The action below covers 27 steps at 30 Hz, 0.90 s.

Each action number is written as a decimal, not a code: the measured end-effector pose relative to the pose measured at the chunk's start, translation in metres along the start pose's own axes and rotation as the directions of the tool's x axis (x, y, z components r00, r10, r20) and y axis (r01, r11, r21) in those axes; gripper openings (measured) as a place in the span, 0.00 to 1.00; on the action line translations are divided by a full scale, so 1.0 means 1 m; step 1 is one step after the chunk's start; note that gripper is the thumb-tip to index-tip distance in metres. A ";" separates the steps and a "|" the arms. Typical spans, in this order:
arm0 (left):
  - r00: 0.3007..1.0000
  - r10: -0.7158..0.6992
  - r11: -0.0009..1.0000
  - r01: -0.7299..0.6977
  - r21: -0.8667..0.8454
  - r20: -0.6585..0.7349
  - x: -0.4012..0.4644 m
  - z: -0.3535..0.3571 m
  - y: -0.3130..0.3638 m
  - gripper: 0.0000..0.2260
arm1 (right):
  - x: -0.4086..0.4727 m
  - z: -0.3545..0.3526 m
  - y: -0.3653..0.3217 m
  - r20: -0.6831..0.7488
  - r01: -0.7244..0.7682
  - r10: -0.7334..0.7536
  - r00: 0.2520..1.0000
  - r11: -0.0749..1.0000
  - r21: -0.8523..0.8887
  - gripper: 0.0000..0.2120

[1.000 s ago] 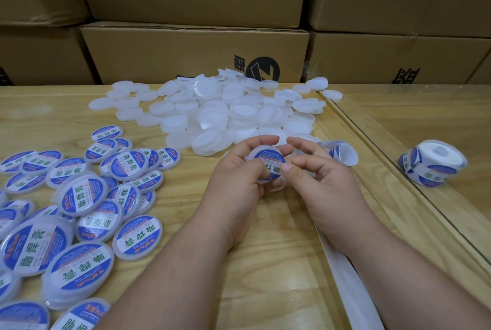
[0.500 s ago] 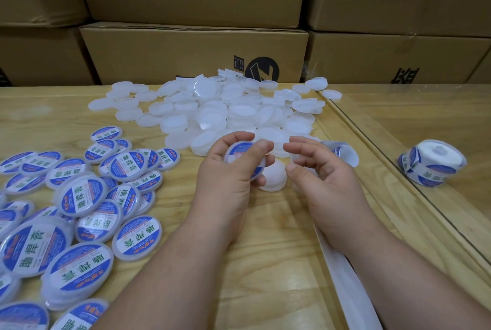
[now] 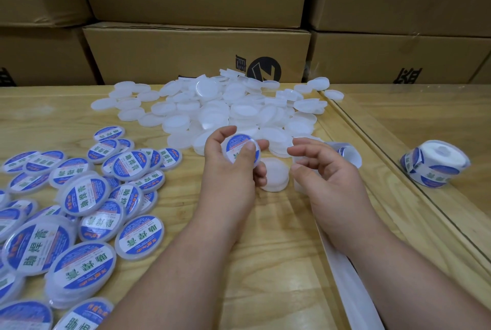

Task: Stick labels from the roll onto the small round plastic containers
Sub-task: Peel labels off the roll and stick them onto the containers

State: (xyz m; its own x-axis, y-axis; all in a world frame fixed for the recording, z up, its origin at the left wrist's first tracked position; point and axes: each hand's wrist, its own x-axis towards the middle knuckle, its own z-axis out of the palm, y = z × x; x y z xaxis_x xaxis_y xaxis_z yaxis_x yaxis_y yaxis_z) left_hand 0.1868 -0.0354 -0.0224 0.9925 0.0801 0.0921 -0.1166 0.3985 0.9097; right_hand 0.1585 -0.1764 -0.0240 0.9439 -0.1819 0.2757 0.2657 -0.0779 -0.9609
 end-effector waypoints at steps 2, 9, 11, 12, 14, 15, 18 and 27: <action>0.998 -0.041 0.998 0.038 -0.054 -0.047 0.001 -0.001 0.000 0.14 | 0.000 -0.001 0.001 0.001 -0.003 0.003 1.000 1.000 -0.013 0.13; 0.987 -0.115 0.962 0.082 -0.260 -0.113 0.005 -0.003 0.011 0.12 | 0.001 -0.001 0.001 -0.004 0.009 -0.009 1.000 1.000 0.004 0.14; 0.982 -0.113 0.965 0.072 -0.253 -0.151 0.006 -0.004 0.013 0.12 | 0.001 0.000 0.001 -0.007 0.015 -0.015 1.000 1.000 0.015 0.13; 0.977 -0.122 0.964 0.076 -0.254 -0.172 0.007 -0.005 0.015 0.12 | 0.000 0.000 0.001 -0.005 0.019 -0.019 1.000 1.000 0.017 0.13; 0.960 -0.140 0.963 0.075 -0.257 -0.243 0.008 -0.007 0.015 0.13 | 0.000 0.000 0.001 0.000 0.019 -0.019 1.000 0.999 0.027 0.14; 0.949 -0.142 0.964 0.068 -0.259 -0.281 0.009 -0.008 0.015 0.13 | 0.000 -0.001 0.001 0.002 0.019 -0.019 1.000 0.999 0.031 0.15; 0.928 -0.135 0.954 0.027 -0.299 -0.347 0.011 -0.011 0.016 0.11 | 0.001 -0.001 0.002 0.006 0.024 -0.024 1.000 0.999 0.021 0.16; 0.865 -0.160 0.870 -0.104 -0.482 -0.476 0.011 -0.016 0.025 0.05 | 0.002 -0.001 0.005 -0.072 0.034 -0.031 0.997 0.999 0.038 0.17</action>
State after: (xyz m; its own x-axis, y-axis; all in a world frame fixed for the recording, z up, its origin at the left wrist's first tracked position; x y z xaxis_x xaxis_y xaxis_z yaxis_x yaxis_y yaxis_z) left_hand 0.1944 -0.0095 -0.0053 0.8598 0.4404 -0.2584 -0.2224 0.7786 0.5868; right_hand 0.1615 -0.1782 -0.0283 0.9186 -0.2496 0.3065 0.3046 -0.0469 -0.9513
